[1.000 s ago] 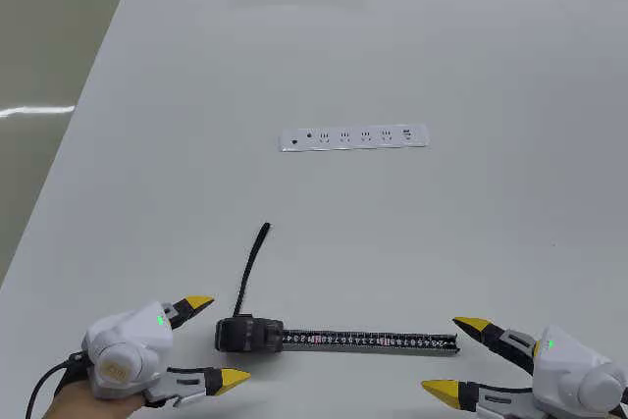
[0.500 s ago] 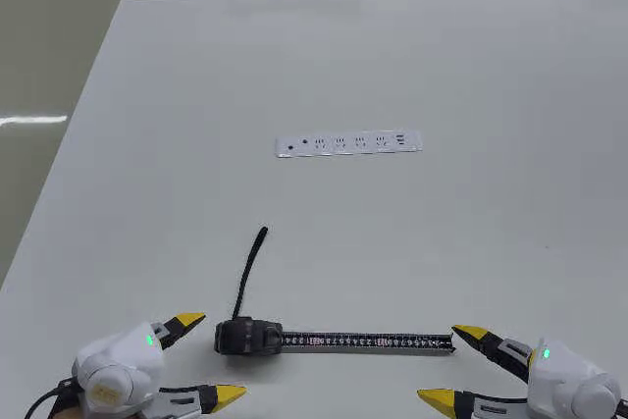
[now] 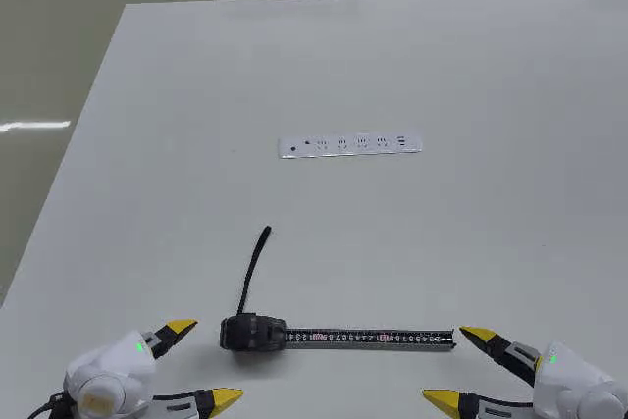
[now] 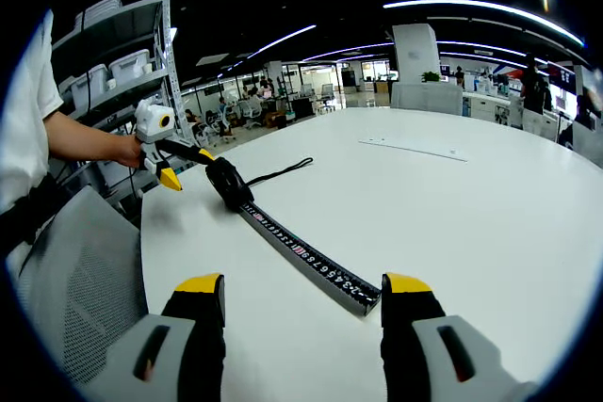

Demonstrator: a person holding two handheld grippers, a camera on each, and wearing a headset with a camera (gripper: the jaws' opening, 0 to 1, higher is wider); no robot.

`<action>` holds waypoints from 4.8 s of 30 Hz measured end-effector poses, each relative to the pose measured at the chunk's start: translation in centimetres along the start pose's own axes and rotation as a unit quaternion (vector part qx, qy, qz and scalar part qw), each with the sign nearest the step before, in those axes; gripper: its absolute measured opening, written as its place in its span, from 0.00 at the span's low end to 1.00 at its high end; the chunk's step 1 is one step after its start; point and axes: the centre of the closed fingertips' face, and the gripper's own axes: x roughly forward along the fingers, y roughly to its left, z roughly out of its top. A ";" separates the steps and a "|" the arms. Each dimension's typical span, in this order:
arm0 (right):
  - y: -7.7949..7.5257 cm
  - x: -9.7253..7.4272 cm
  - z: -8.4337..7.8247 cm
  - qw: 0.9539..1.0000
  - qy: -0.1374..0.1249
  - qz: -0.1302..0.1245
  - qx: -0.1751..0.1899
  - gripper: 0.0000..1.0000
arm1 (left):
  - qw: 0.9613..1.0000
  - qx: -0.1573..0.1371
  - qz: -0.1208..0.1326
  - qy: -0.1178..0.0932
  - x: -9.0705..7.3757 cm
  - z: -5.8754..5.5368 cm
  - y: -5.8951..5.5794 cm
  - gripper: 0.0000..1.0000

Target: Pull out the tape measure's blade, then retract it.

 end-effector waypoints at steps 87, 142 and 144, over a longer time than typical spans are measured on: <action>5.6 -7.7 -2.0 0.996 -0.045 -0.069 0.015 0.71 | 0.994 -0.077 0.068 -0.035 -8.5 -5.7 -4.5 0.73; 5.3 -7.3 -1.8 0.996 -0.061 -0.058 0.010 0.70 | 0.993 -0.078 0.076 -0.039 -7.7 -5.1 -4.2 0.72; 5.3 -7.4 -1.9 0.997 -0.059 -0.057 0.010 0.70 | 0.993 -0.081 0.076 -0.043 -7.7 -4.9 -4.2 0.72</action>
